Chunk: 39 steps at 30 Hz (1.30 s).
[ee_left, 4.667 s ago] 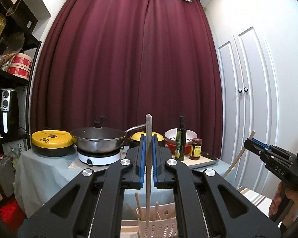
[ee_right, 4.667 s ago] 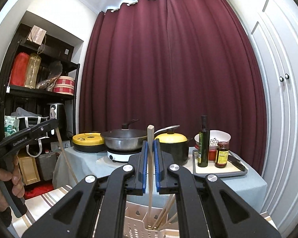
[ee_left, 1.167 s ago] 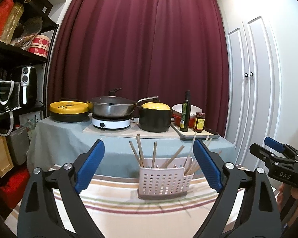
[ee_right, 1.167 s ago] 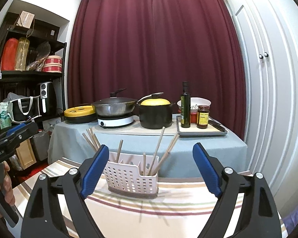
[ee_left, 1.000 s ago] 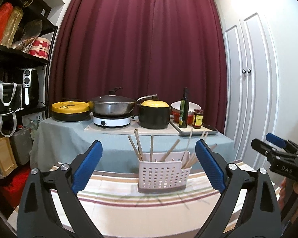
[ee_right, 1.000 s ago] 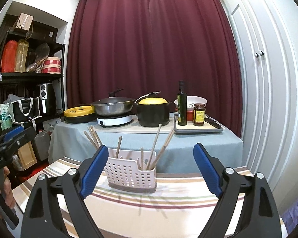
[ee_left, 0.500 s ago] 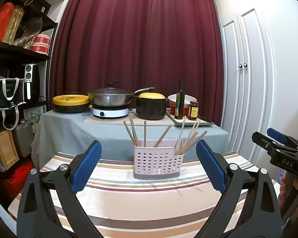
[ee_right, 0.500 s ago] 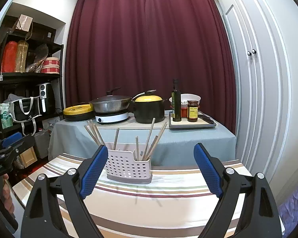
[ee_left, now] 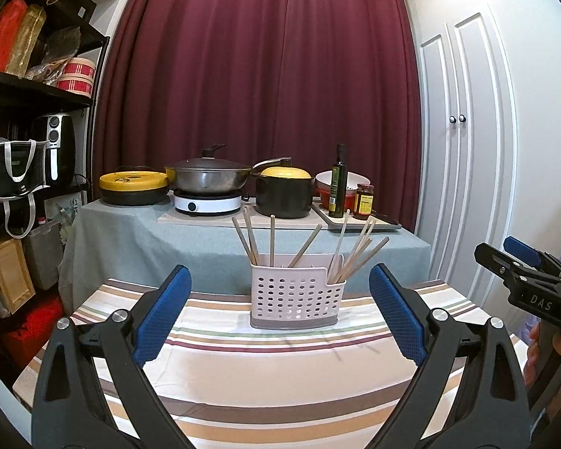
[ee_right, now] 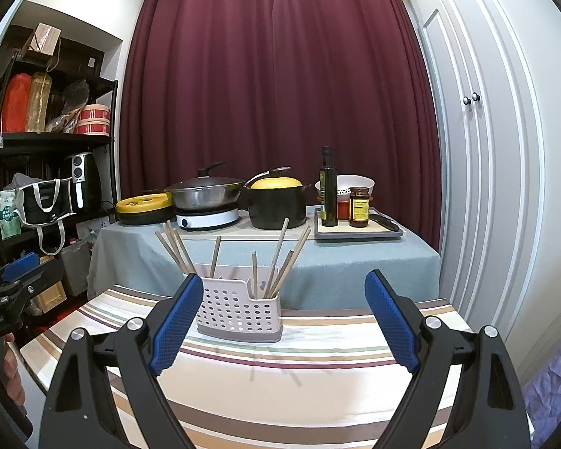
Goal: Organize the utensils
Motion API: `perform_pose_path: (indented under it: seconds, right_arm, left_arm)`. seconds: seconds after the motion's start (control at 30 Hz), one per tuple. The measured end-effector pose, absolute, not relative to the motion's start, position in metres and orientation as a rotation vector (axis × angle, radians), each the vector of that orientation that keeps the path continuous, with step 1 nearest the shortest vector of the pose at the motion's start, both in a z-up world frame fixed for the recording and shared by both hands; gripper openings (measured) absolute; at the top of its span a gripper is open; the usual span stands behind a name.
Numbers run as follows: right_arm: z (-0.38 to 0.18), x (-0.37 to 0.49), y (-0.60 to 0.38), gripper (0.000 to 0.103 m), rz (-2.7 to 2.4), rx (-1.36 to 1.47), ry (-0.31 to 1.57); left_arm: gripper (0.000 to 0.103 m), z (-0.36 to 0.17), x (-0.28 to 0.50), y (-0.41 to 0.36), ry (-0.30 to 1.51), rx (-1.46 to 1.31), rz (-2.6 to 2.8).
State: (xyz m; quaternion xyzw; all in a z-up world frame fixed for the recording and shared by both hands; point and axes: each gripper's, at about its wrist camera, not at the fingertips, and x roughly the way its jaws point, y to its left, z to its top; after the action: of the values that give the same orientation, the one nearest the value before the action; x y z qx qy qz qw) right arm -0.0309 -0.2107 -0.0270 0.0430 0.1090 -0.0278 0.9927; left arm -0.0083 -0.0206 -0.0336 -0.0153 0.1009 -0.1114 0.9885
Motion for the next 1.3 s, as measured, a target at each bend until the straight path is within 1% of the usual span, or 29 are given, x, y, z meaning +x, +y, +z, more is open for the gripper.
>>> perform_pose_path:
  seconds: [0.3, 0.43, 1.0, 1.3]
  right_arm:
    - [-0.029, -0.03, -0.208, 0.086, -0.055, 0.076, 0.223]
    - [-0.031, -0.029, -0.206, 0.086, -0.053, 0.074, 0.227]
    - [-0.033, -0.028, -0.201, 0.086, -0.051, 0.066, 0.232]
    - [-0.037, -0.025, -0.199, 0.086, -0.05, 0.064, 0.241]
  left_arm:
    - [0.094, -0.037, -0.006, -0.018, 0.217, -0.047, -0.226]
    - [0.098, -0.039, -0.006, -0.017, 0.214, -0.05, -0.212]
    - [0.099, -0.039, -0.006, -0.021, 0.21, -0.028, -0.191]
    - [0.099, -0.045, 0.004, -0.026, 0.269, -0.029, -0.244]
